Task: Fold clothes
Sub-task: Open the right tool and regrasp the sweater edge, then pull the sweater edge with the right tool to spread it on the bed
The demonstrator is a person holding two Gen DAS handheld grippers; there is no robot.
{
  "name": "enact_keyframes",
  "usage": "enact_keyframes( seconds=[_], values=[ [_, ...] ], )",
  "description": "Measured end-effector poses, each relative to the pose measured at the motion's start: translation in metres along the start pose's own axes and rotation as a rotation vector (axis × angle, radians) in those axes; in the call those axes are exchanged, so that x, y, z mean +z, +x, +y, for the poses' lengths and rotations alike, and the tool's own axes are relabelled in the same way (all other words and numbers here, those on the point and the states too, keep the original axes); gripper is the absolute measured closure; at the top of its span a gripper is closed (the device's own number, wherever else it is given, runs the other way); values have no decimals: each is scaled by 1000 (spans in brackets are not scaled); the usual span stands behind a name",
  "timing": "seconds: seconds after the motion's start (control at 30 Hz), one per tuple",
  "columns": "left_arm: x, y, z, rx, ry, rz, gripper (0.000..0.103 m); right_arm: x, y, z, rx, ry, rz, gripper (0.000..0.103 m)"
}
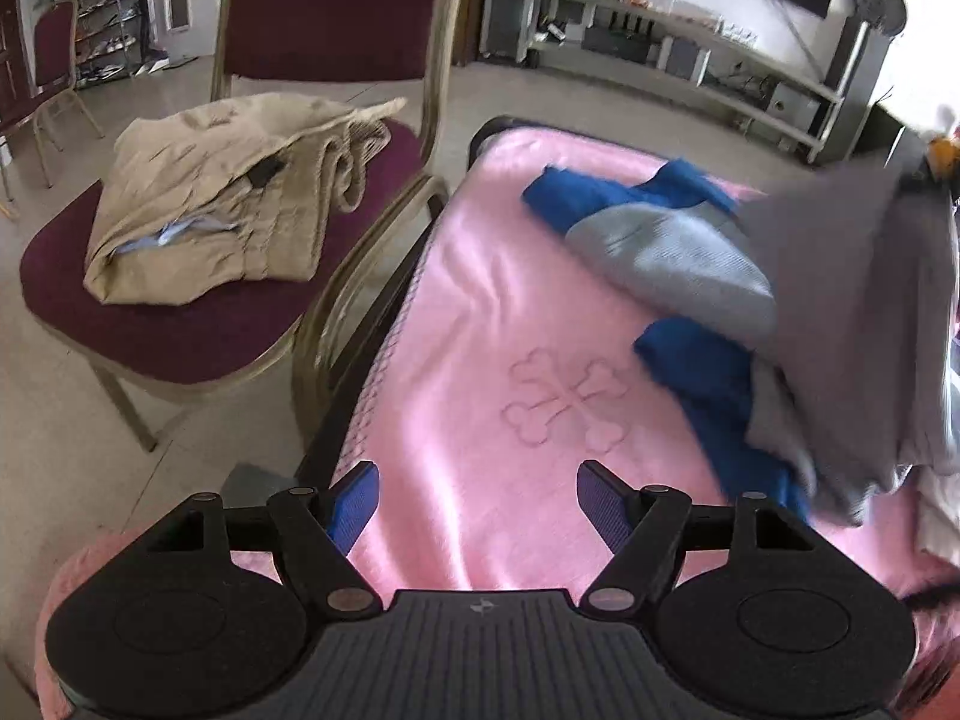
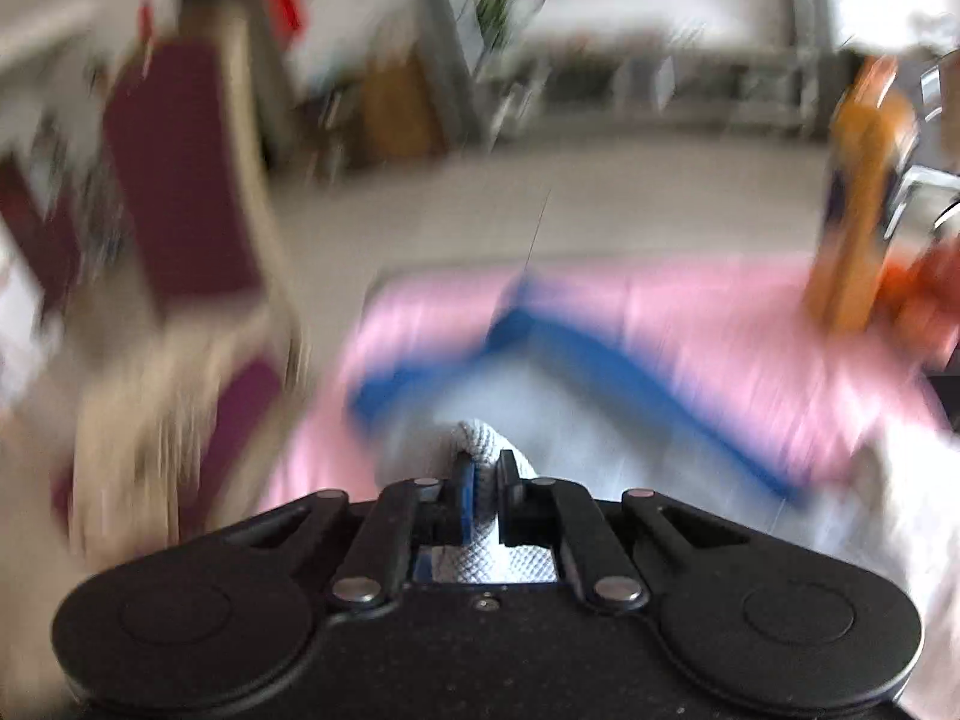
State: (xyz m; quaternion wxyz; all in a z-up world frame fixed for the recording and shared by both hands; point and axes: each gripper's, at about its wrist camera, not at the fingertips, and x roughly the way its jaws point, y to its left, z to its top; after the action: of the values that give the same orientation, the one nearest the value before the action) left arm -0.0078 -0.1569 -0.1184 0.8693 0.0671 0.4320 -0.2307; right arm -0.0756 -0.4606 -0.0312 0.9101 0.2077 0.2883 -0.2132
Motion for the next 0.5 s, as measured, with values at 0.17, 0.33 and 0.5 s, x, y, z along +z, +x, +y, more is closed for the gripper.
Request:
enact_keyframes(
  seconds=[0.17, 0.33, 0.5],
  values=[
    [1, 6, -21, -35, 46, 30, 31, 45, 20, -43, -137, 78, 68, 32],
    [6, 23, -38, -133, 15, 113, 42, 0, -21, -90, -51, 214, 85, 33],
    [14, 46, -75, -191, 11, 162, 60, -48, -55, -138, 11, 328, 59, 31]
  ],
)
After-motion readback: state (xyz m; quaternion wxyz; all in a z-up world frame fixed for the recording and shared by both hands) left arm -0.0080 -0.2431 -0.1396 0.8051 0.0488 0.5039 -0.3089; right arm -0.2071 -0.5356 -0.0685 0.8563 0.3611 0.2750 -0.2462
